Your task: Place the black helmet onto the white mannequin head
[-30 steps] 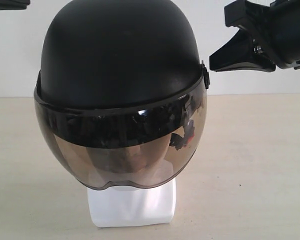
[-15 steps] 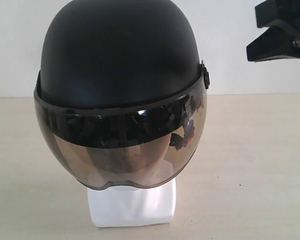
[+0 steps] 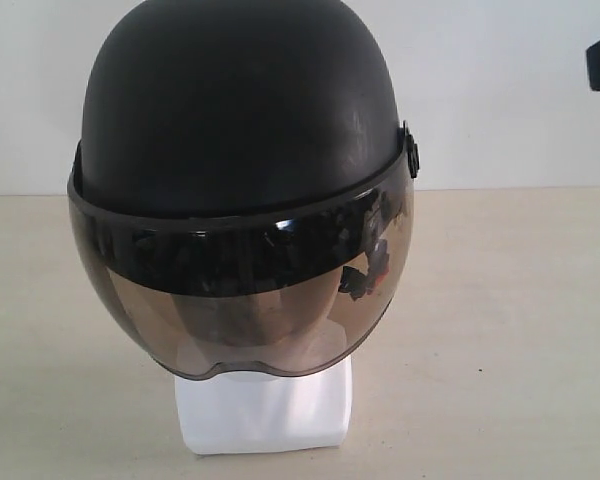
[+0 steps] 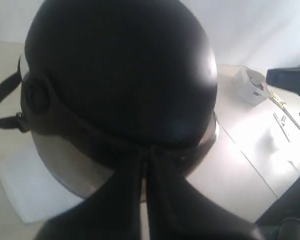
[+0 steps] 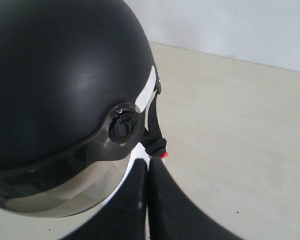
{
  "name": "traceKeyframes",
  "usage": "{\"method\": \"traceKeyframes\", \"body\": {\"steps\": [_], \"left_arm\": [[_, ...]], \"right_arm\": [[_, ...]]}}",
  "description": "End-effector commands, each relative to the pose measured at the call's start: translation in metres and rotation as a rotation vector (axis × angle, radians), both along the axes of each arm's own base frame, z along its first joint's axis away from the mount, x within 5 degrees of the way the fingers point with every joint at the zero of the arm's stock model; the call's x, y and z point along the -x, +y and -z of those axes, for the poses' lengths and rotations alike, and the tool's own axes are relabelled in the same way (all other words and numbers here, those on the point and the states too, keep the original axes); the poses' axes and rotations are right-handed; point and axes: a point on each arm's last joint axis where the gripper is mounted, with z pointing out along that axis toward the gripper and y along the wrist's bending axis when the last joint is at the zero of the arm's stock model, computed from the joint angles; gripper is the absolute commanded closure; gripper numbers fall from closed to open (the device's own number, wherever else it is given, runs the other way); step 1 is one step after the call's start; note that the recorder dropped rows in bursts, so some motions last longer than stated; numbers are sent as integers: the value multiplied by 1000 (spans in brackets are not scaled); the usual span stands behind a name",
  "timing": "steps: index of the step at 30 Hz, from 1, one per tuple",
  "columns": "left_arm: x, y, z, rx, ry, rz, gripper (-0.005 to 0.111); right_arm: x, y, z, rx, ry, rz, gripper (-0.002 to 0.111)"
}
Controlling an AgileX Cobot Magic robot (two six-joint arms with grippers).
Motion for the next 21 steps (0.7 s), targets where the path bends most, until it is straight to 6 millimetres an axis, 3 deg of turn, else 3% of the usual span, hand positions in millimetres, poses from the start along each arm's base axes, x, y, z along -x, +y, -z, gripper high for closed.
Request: {"method": "traceKeyframes", "body": {"steps": [1,6,11,21], "left_arm": [[23,-2,28,-14,31,37,102],[41,-4,41,-38,28,70,102],[50,-6,40,-42,-8,101,102],[53,-7,40,-41,-10,133,102]], "right_arm": [[26,-5,-9,2,-63,-14,108],[47,-10,-16,-7,-123,-18,108],[60,-13,-20,-19,-163,-20,108],[62,-13,-21,-24,-167,-20,108]]}}
